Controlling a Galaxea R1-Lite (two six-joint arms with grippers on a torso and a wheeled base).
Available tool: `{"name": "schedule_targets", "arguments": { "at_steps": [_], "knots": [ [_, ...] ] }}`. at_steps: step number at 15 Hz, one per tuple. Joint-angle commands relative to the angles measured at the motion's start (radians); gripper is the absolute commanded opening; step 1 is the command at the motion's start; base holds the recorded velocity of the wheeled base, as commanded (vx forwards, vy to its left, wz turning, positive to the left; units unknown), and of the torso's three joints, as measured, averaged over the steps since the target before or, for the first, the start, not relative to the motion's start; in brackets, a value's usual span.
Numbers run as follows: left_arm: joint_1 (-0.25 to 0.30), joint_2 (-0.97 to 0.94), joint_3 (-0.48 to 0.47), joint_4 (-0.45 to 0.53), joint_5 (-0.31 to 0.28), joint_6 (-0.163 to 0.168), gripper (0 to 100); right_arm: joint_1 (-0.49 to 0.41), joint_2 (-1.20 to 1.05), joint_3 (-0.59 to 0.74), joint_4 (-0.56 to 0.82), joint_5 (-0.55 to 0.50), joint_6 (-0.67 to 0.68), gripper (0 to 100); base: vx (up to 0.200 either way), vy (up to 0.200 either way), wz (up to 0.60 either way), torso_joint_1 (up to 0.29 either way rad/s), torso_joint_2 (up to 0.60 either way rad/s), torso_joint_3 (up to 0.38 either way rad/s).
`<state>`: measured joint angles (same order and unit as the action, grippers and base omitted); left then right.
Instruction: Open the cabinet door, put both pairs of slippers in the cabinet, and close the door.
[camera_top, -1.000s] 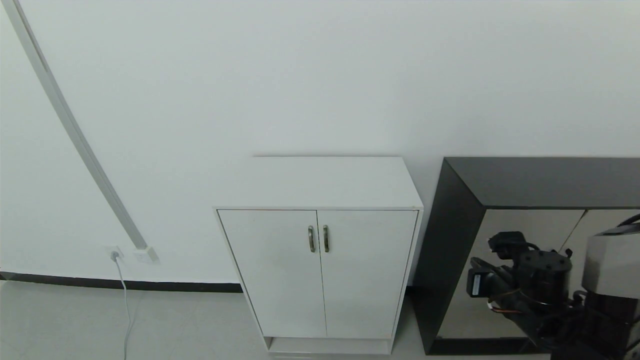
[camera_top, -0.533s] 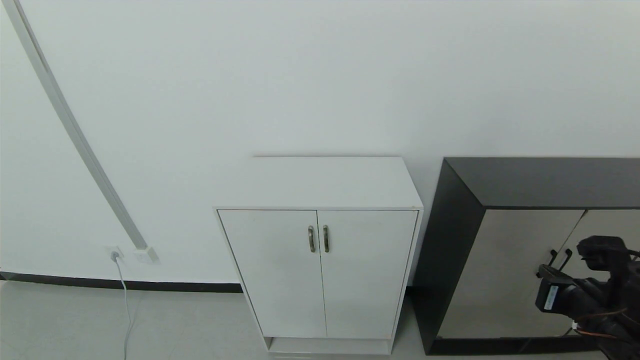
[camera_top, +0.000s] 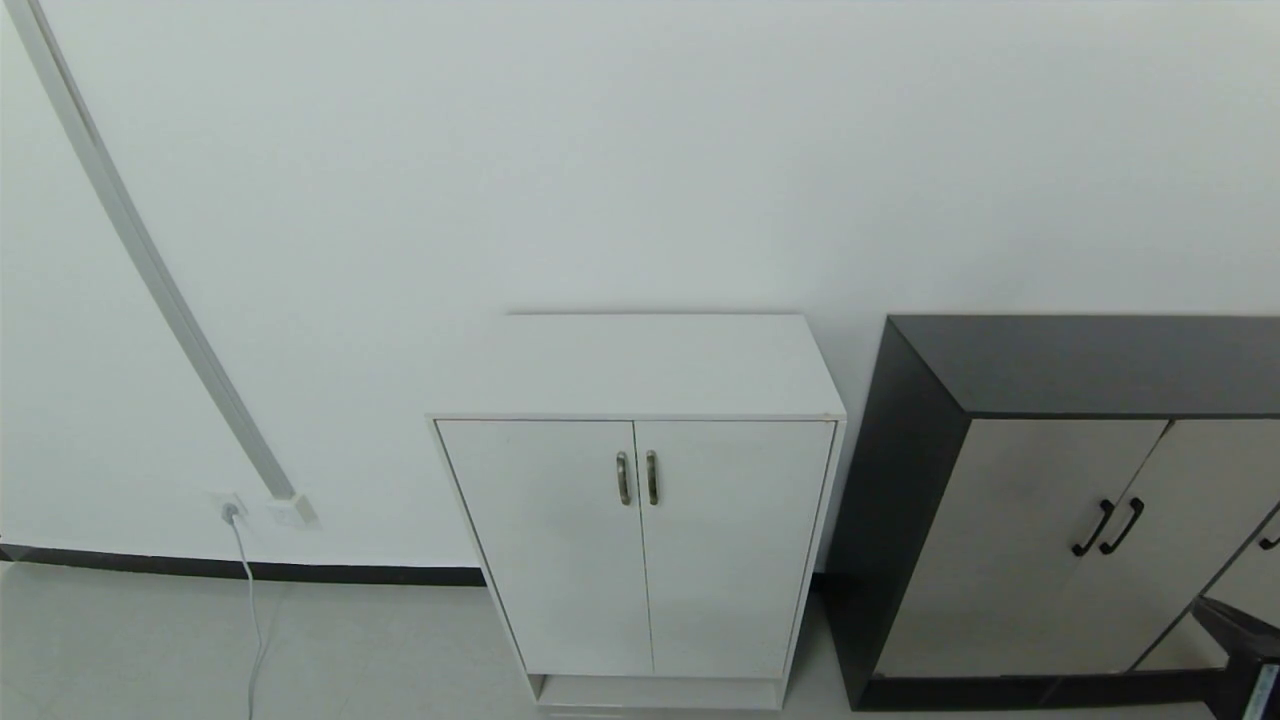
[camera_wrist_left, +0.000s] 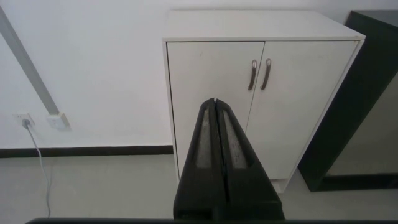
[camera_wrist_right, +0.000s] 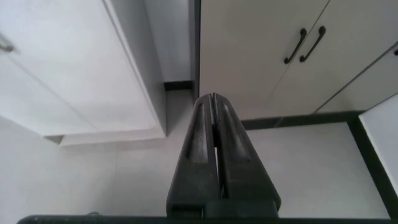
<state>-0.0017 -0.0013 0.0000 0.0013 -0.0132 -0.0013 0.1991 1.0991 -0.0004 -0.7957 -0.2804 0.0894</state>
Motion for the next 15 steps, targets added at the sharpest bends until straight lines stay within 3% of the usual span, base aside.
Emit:
{"name": "schedule_targets", "arguments": {
  "at_steps": [1,8,12,15],
  "knots": [
    [0.000,0.001,0.000,0.000,-0.001,0.000,0,0.000,-0.245,0.000,0.142,0.037,-0.002,0,0.000,0.000,0.00,0.000,0.00,0.000],
    [0.000,0.001,0.000,0.000,-0.001,0.000,0,0.002,-0.728,-0.026,0.667,0.201,-0.049,0,0.000,0.000,0.00,0.000,0.00,0.000],
    [0.000,0.001,0.000,0.000,-0.001,0.000,0,0.062,-0.831,-0.012,0.790,0.207,-0.057,0,0.000,0.000,0.00,0.000,0.00,0.000],
    [0.000,0.001,0.000,0.000,-0.001,0.000,0,0.074,-0.846,0.000,0.794,0.221,-0.077,0,0.000,0.000,0.00,0.000,0.00,0.000]
  ]
}}
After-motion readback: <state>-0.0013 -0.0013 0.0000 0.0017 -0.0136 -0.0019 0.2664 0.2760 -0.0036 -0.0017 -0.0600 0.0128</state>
